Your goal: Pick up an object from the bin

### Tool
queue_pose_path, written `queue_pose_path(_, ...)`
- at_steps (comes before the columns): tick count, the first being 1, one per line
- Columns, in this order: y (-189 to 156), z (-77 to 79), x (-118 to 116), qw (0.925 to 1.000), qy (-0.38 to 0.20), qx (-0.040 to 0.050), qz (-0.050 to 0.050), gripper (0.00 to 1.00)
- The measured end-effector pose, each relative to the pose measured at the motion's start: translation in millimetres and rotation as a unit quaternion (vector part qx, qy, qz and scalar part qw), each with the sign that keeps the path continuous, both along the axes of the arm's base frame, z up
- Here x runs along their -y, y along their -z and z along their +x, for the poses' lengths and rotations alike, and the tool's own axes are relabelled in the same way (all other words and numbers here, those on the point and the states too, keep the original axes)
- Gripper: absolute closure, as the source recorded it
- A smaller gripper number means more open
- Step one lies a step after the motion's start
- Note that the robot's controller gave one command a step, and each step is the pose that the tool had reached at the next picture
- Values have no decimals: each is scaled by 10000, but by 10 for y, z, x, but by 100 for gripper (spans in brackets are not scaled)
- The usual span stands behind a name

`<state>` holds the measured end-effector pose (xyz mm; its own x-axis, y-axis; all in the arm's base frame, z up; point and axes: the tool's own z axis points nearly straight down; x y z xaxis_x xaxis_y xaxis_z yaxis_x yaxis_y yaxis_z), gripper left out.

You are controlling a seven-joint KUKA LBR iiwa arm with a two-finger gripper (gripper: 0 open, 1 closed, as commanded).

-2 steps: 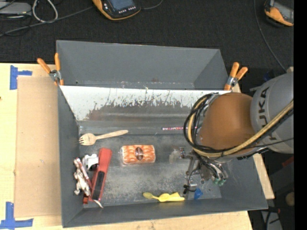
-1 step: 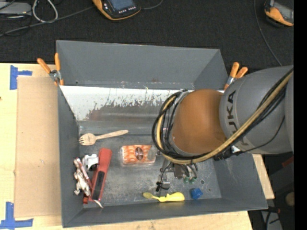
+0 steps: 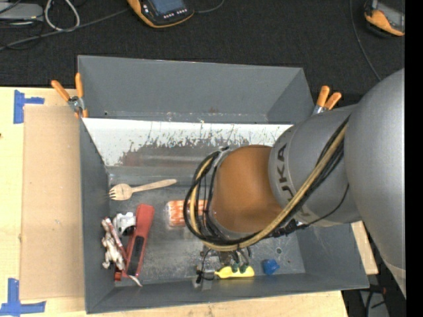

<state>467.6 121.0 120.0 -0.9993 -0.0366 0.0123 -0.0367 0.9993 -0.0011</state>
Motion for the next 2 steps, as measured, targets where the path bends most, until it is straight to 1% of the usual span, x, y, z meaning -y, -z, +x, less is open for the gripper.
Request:
queue_pose_path(1,458,946,361,9999,-43,133,11,0)
queue_pose_path(2,504,273,573,9999,-148,28,20,100)
